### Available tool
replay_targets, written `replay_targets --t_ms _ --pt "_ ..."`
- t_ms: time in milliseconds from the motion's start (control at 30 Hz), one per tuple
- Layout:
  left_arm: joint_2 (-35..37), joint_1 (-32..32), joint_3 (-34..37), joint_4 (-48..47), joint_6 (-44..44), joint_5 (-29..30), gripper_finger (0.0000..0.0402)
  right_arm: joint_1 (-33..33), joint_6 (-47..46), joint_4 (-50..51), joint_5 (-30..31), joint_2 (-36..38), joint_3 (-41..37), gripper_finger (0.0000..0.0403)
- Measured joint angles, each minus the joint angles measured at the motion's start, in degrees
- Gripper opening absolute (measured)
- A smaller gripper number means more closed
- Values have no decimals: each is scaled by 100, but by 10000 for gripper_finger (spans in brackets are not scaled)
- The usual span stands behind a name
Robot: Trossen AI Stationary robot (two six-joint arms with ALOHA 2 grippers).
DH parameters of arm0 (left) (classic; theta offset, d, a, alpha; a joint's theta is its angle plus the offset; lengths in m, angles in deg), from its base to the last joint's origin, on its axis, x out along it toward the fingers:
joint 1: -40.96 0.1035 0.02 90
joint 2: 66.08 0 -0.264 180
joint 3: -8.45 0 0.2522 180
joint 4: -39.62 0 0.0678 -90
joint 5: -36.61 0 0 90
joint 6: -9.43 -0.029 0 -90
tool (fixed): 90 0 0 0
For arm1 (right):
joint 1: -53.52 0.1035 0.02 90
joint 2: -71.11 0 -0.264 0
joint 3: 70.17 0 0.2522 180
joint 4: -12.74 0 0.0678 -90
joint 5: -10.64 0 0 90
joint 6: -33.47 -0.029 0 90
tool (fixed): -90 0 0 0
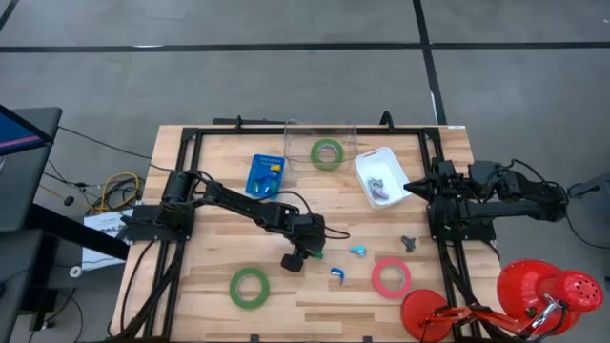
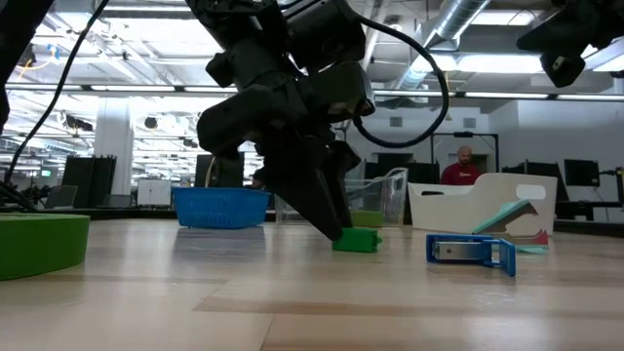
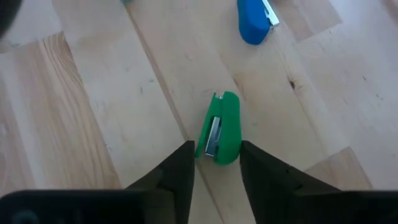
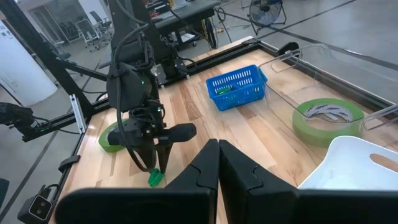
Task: Pick and place Stapler, Stapler remover, tape
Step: Put the green stapler into the blue bin
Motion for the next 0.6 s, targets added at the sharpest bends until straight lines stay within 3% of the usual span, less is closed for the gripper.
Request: replay_targets --t_ms 333,600 --pt "214 5 0 118 61 3 99 -1 -2 1 0 1 0 0" --pt "896 176 -4 159 61 629 98 0 -2 15 0 -1 0 0"
